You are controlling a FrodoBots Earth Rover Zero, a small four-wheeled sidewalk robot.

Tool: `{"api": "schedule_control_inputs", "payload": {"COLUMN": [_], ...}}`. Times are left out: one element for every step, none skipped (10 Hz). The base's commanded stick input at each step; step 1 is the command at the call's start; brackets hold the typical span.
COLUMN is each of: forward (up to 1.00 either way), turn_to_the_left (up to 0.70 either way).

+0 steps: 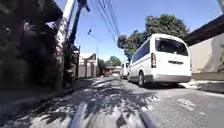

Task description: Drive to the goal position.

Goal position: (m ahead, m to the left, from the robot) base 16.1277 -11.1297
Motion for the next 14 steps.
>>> {"api": "schedule_control_inputs", "payload": {"forward": [0.70, 0.70, 0.70, 0.70, 0.70, 0.70, 0.70, 0.70, 0.70, 0.70, 0.70, 0.70, 0.70, 0.70], "turn_to_the_left": [0.00, 0.00, 0.00, 0.00, 0.00, 0.00, 0.00, -0.02, -0.35, -0.35, -0.35, 0.00, 0.00, 0.00]}}
